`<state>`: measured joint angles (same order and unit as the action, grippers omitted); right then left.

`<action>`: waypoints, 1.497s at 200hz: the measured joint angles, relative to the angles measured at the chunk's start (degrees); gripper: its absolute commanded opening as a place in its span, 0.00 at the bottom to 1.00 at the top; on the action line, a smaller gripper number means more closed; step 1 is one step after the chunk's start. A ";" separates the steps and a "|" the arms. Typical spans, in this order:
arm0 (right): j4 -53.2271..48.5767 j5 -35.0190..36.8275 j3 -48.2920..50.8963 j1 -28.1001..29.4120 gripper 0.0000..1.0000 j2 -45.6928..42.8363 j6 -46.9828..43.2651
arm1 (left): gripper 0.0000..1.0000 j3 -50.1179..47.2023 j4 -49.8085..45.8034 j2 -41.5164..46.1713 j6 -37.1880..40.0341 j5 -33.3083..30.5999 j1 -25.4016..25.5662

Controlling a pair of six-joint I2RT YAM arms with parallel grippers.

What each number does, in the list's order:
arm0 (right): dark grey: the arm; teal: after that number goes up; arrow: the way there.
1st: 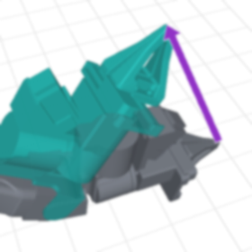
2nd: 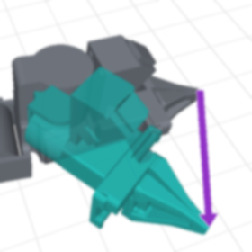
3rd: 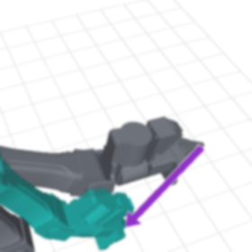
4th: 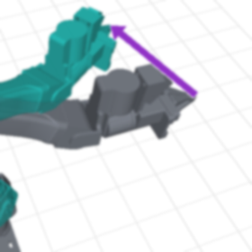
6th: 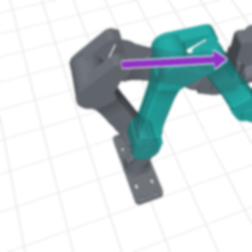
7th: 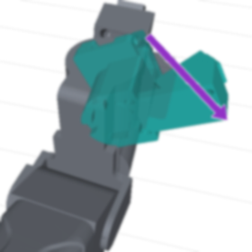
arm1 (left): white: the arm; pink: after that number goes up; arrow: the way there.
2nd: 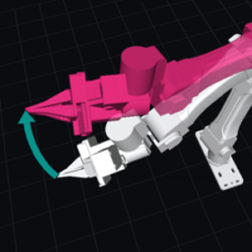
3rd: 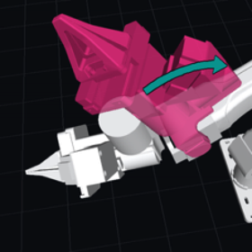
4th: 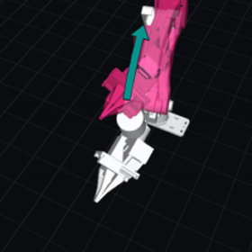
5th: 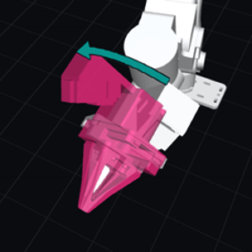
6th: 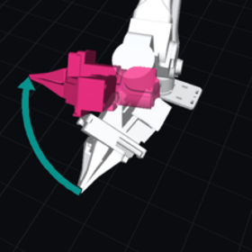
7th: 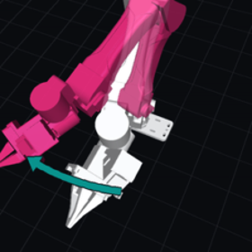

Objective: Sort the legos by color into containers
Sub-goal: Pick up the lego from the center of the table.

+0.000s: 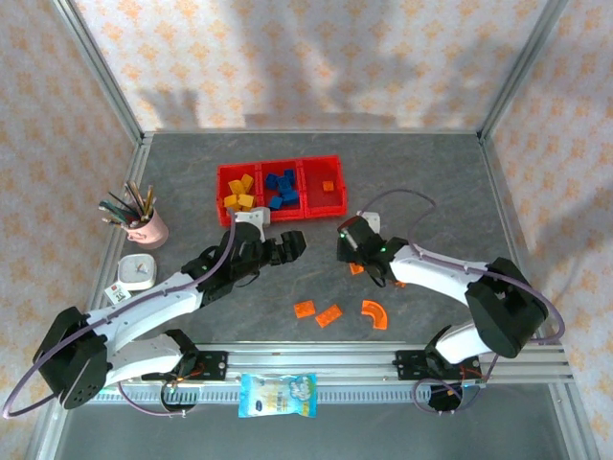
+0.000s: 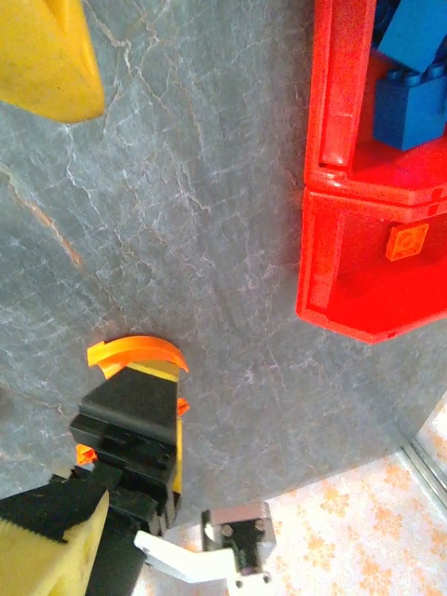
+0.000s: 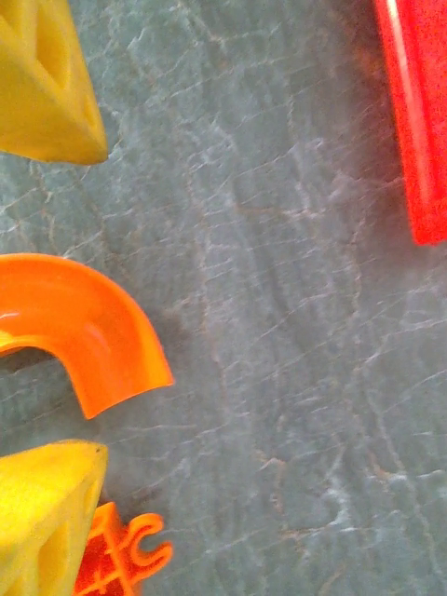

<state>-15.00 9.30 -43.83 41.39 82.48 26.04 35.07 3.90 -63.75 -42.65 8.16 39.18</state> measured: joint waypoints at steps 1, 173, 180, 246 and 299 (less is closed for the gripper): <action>-0.02 0.00 0.04 0.02 0.78 0.00 0.11 | 0.99 0.00 0.04 -0.11 -0.04 0.00 0.07; 4.15 0.04 5.60 3.30 0.51 2.10 5.03 | 0.99 0.02 1.53 -5.09 -0.87 -0.24 0.59; 4.52 -0.07 5.75 3.30 0.50 2.27 4.83 | 0.99 0.02 1.53 -5.09 -0.87 -0.24 0.59; 5.46 0.42 5.92 3.32 0.37 5.03 2.69 | 0.99 0.15 1.53 -5.09 -0.85 -0.24 0.59; 5.25 0.48 5.77 3.30 0.31 4.46 0.72 | 0.99 0.26 1.49 -4.90 -0.83 -0.70 0.59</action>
<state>-9.76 9.78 -38.06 44.69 86.94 26.76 35.33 5.39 -68.64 -43.48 7.46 39.77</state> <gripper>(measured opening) 0.329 0.992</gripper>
